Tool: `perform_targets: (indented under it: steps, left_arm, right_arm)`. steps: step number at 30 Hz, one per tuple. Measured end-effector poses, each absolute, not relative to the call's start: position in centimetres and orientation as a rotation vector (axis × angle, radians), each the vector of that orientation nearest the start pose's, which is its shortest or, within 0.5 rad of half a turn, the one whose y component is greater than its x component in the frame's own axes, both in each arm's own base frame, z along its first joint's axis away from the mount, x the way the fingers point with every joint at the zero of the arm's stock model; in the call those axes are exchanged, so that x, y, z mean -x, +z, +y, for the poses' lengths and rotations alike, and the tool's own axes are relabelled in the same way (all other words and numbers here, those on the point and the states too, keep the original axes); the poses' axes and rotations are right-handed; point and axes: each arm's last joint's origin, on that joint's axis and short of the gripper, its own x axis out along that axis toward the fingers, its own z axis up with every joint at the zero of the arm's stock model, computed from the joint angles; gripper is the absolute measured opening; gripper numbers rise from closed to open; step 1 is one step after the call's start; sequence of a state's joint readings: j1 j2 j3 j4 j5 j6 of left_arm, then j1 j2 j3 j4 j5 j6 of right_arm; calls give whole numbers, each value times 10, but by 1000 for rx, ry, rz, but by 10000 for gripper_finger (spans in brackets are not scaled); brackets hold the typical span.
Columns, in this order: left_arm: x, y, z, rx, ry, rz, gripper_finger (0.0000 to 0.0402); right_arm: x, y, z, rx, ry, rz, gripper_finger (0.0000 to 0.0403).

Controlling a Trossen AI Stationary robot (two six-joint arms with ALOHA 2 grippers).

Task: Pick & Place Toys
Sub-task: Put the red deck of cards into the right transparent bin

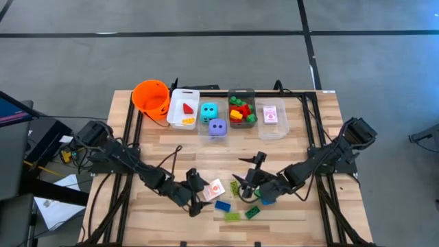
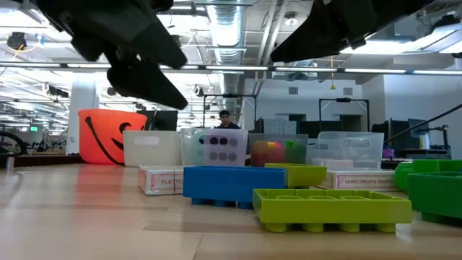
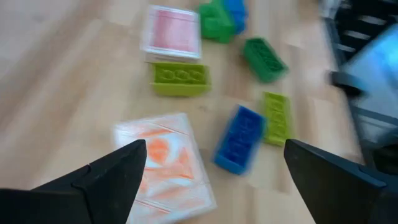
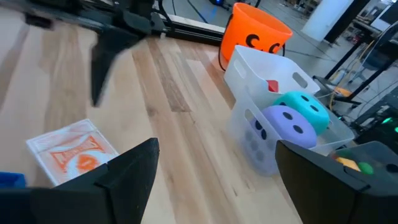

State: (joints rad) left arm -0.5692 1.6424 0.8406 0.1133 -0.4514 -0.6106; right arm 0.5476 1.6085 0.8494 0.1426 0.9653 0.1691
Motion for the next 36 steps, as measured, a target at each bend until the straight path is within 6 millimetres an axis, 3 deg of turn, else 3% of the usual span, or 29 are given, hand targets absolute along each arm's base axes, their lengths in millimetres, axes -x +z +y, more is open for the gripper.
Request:
perform_targets:
  steps: [6, 16, 25, 36]
  left_arm:
    - [-278, 177, -165, 273, 35, 619, 365]
    - [-265, 160, -151, 242, 184, 826, 371]
    - [-268, 168, -154, 377, 195, 750, 365]
    - [-266, 161, -162, 480, 194, 780, 371]
  right_arm:
    - [-286, 192, 139, 281, -456, 432, 317]
    - [-281, 184, 137, 286, -436, 466, 317]
    - [-279, 179, 138, 252, -353, 536, 317]
    - [-275, 174, 136, 233, -370, 579, 317]
